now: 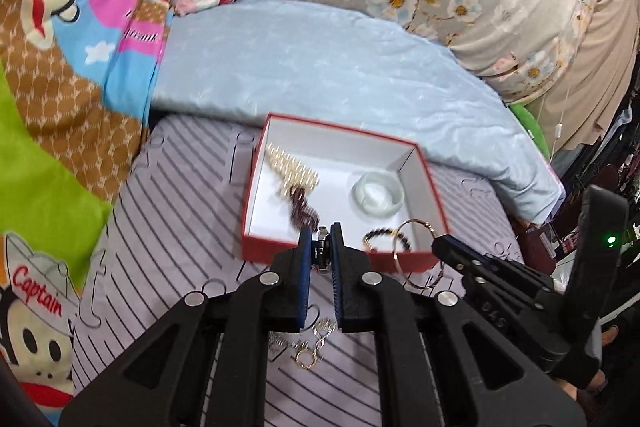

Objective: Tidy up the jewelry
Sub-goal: 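Carry the gold bangle and silver chain over the red box with both tools, then open the right tool dropping the gold bangle while the left tool releases the silver chain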

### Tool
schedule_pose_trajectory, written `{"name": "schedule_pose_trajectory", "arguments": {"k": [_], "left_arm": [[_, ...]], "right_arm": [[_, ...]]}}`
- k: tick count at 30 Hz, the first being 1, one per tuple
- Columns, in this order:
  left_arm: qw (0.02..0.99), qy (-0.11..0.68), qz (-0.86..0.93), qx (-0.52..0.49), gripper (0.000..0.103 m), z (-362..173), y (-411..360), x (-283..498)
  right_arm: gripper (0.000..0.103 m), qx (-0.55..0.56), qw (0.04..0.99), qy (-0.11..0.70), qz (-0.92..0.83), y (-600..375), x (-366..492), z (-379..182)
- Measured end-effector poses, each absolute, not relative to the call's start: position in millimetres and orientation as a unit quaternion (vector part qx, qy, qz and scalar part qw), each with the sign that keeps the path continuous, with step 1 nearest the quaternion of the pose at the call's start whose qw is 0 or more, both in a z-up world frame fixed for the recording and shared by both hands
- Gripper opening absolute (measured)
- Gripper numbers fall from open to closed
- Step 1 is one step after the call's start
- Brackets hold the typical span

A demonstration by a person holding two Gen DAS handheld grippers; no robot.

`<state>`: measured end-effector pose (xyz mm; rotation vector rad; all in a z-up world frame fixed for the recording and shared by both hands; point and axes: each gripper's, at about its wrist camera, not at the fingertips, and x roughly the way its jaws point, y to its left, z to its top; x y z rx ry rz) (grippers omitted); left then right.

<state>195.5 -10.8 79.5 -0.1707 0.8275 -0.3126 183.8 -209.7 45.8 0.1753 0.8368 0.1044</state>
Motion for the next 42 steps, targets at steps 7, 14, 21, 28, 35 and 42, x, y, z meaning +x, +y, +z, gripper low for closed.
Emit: {"name": "schedule_pose_trajectory", "arguments": {"k": [7, 14, 21, 28, 35, 42], "left_arm": [[0.914, 0.369, -0.156, -0.072, 0.008, 96, -28, 229], [0.908, 0.386, -0.149, -0.068, 0.008, 66, -43, 268], [0.899, 0.411, -0.134, -0.065, 0.008, 36, -41, 285], [0.902, 0.41, -0.12, -0.059, 0.012, 24, -37, 287], [0.909, 0.4, -0.104, -0.058, 0.031, 31, -26, 281], [0.911, 0.399, -0.094, -0.056, 0.032, 35, -16, 263]], "right_arm": [[0.003, 0.077, 0.913, 0.398, 0.045, -215, 221, 50], [0.003, 0.075, 0.907, 0.413, 0.042, -215, 251, 30], [0.003, 0.067, 0.899, 0.429, 0.049, -203, 265, 9], [0.007, 0.059, 0.899, 0.43, 0.054, -192, 272, -1], [0.014, 0.067, 0.903, 0.422, 0.05, -198, 262, 9], [0.014, 0.063, 0.906, 0.417, 0.041, -204, 235, 21]]}}
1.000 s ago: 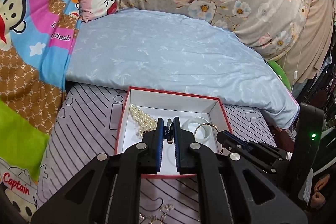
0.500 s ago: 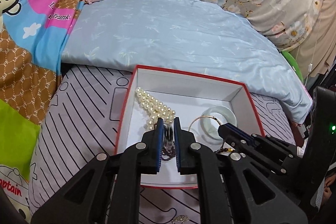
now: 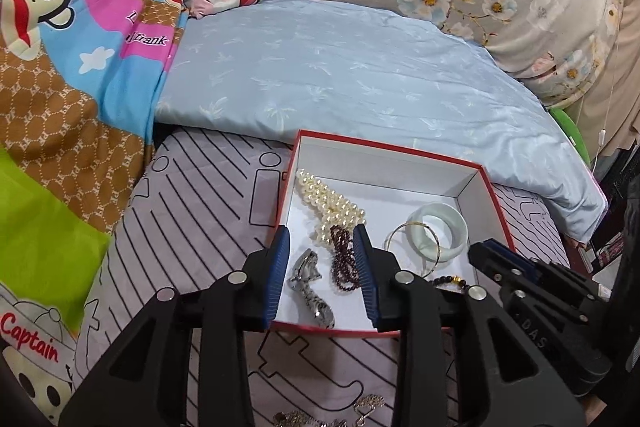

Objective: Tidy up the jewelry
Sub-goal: 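Open the right tool dropping the gold bangle while the left tool releases the silver chain, then move both tools back toward the remaining jewelry on the sheet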

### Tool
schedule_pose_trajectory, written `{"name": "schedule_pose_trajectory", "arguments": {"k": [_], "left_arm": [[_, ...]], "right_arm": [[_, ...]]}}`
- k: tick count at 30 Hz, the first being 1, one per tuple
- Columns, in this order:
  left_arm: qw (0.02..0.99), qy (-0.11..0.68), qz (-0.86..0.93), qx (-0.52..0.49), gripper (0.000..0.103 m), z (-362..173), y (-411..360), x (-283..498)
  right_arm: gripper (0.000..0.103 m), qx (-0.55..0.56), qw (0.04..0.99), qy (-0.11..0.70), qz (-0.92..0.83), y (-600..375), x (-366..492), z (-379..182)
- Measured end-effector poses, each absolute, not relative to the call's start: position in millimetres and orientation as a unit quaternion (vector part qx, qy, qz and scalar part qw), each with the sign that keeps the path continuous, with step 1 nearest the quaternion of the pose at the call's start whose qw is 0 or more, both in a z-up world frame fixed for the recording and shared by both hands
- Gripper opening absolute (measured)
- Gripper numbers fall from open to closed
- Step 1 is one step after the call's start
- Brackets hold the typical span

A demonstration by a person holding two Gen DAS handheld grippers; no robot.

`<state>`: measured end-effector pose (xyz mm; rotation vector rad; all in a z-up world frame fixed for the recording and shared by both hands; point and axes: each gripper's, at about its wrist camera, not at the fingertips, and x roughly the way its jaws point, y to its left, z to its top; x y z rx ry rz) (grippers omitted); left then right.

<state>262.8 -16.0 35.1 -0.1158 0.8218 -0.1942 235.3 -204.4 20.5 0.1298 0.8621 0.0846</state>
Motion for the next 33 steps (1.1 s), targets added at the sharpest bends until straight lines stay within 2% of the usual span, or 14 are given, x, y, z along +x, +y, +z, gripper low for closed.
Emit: {"name": "schedule_pose_trajectory", "arguments": {"k": [33], "left_arm": [[0.892, 0.441, -0.089, -0.046, 0.032, 18, -1, 169]], "right_arm": [[0.014, 0.066, 0.889, 0.452, 0.047, -185, 119, 15]]}}
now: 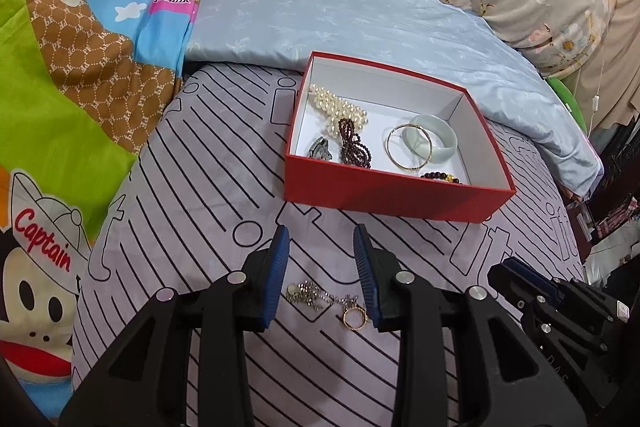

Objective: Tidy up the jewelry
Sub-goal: 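Move both tools back toward the remaining jewelry on the sheet, then grasp the silver pendant chain with the right tool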

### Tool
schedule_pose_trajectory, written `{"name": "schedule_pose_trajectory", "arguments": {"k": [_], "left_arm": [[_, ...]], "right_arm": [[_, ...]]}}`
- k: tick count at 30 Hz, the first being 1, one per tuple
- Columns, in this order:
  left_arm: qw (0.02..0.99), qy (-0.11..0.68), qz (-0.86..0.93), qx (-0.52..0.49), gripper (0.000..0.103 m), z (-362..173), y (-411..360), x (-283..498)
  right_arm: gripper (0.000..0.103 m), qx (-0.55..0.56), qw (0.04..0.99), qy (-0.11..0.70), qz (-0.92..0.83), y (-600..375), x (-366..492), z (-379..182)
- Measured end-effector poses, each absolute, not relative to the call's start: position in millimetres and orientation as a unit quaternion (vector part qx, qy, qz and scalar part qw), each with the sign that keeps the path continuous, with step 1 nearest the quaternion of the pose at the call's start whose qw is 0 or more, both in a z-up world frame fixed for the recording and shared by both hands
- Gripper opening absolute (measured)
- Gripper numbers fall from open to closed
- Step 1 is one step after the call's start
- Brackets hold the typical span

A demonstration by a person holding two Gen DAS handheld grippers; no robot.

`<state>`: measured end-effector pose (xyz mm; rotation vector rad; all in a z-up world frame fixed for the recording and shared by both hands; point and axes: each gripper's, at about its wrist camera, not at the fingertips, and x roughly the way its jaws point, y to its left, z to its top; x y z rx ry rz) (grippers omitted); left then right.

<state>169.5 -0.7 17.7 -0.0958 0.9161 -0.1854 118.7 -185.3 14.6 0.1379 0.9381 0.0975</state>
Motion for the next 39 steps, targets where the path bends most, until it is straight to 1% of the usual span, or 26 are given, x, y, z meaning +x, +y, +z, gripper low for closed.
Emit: {"name": "schedule_pose_trajectory", "arguments": {"k": [6, 7, 8, 10, 16, 17, 20, 21, 24, 27, 33, 34, 36, 39], "left_arm": [[0.889, 0.448, -0.082, -0.049, 0.032, 13, 4, 164], [0.888, 0.449, -0.08, -0.051, 0.033, 11, 6, 163], [0.887, 0.453, -0.076, -0.054, 0.036, 9, 9, 163], [0.884, 0.458, -0.069, -0.057, 0.038, 3, 14, 162], [0.87, 0.488, -0.051, -0.056, 0.038, -25, 26, 159], [0.867, 0.492, -0.047, -0.055, 0.038, -30, 28, 157], [0.862, 0.503, -0.041, -0.054, 0.038, -40, 32, 155], [0.86, 0.505, -0.04, -0.056, 0.038, -42, 33, 155], [0.858, 0.509, -0.039, -0.056, 0.04, -46, 33, 154], [0.858, 0.51, -0.038, -0.054, 0.044, -48, 32, 153], [0.857, 0.51, -0.04, -0.055, 0.044, -50, 31, 152], [0.857, 0.51, -0.04, -0.056, 0.044, -50, 31, 152], [0.857, 0.51, -0.041, -0.057, 0.044, -50, 30, 153], [0.857, 0.51, -0.047, -0.058, 0.044, -49, 28, 154]], "right_arm": [[0.014, 0.064, 0.887, 0.455, 0.052, -180, 114, 13], [0.014, 0.064, 0.886, 0.457, 0.053, -180, 113, 11], [0.014, 0.063, 0.885, 0.459, 0.052, -180, 113, 9], [0.014, 0.063, 0.881, 0.467, 0.052, -181, 111, 3], [0.014, 0.065, 0.868, 0.491, 0.049, -188, 105, -22], [0.015, 0.066, 0.866, 0.494, 0.048, -190, 104, -26], [0.027, 0.068, 0.863, 0.499, 0.044, -192, 103, -33], [0.028, 0.068, 0.863, 0.499, 0.046, -192, 103, -34], [0.028, 0.064, 0.861, 0.502, 0.05, -190, 104, -37], [0.028, 0.06, 0.86, 0.504, 0.053, -186, 106, -42], [0.028, 0.059, 0.858, 0.507, 0.054, -186, 110, -47], [0.027, 0.058, 0.858, 0.507, 0.054, -186, 110, -47], [0.021, 0.051, 0.859, 0.507, 0.051, -185, 111, -48], [0.016, 0.048, 0.86, 0.506, 0.048, -186, 112, -48]]}}
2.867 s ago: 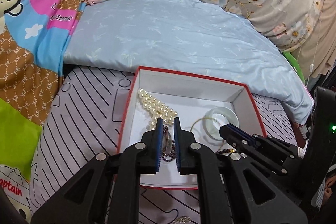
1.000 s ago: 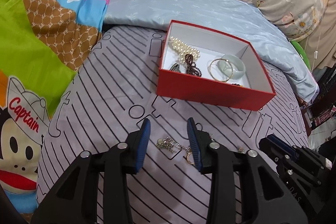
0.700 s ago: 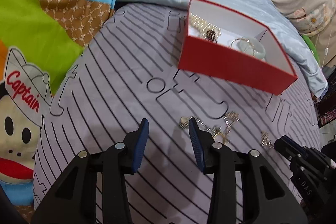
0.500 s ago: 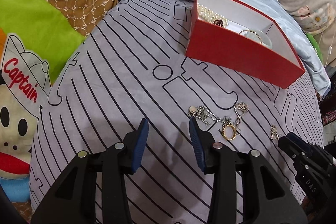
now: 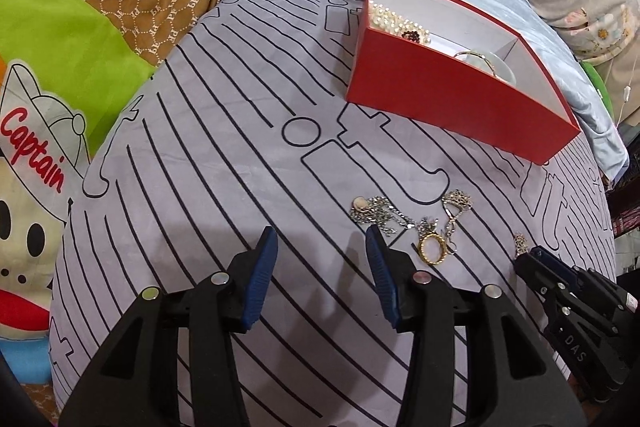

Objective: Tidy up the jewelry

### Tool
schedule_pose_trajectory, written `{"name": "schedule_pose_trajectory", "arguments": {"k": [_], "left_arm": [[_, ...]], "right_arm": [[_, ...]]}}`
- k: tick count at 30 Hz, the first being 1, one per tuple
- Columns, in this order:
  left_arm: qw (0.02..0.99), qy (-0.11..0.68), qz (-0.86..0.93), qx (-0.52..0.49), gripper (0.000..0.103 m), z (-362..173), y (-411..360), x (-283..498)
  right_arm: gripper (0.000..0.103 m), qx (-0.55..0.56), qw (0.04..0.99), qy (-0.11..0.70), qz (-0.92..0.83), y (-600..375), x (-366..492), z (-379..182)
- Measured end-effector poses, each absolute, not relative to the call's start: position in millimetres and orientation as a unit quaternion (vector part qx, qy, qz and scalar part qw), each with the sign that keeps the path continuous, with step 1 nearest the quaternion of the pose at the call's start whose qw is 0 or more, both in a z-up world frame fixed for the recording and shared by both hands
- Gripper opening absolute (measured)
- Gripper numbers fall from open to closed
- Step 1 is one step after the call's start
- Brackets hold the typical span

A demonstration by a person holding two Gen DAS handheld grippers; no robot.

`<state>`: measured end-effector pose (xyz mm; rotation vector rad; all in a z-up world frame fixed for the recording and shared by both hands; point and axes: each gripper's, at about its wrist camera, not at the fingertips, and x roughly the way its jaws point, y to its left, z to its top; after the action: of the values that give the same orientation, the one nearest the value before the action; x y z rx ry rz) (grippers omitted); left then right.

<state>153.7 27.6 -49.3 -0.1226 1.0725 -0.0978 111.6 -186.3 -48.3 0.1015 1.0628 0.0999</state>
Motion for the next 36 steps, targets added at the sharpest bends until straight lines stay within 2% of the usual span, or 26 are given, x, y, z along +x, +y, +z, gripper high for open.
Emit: {"name": "schedule_pose_trajectory", "arguments": {"k": [1, 3, 24, 26, 28, 34, 36], "left_arm": [[0.857, 0.51, -0.048, -0.058, 0.044, -49, 27, 153], [0.856, 0.511, -0.051, -0.058, 0.044, -49, 25, 153], [0.851, 0.504, -0.141, -0.04, 0.043, -39, -31, 142], [0.849, 0.506, -0.148, -0.034, 0.029, -42, -36, 142], [0.847, 0.508, -0.157, -0.03, 0.026, -44, -41, 142], [0.844, 0.509, -0.167, -0.027, 0.004, -49, -47, 146], [0.845, 0.507, -0.169, -0.028, 0.001, -48, -47, 147]], "right_arm": [[0.016, 0.05, 0.86, 0.506, 0.048, -187, 111, -48], [0.007, 0.048, 0.86, 0.507, 0.045, -187, 111, -49], [0.007, 0.068, 0.863, 0.499, 0.043, -199, 109, -40], [0.007, 0.069, 0.863, 0.498, 0.042, -200, 109, -40], [0.007, 0.071, 0.863, 0.498, 0.041, -202, 109, -40], [0.007, 0.077, 0.862, 0.5, 0.042, -205, 110, -42], [0.007, 0.077, 0.861, 0.5, 0.043, -205, 110, -42]]}}
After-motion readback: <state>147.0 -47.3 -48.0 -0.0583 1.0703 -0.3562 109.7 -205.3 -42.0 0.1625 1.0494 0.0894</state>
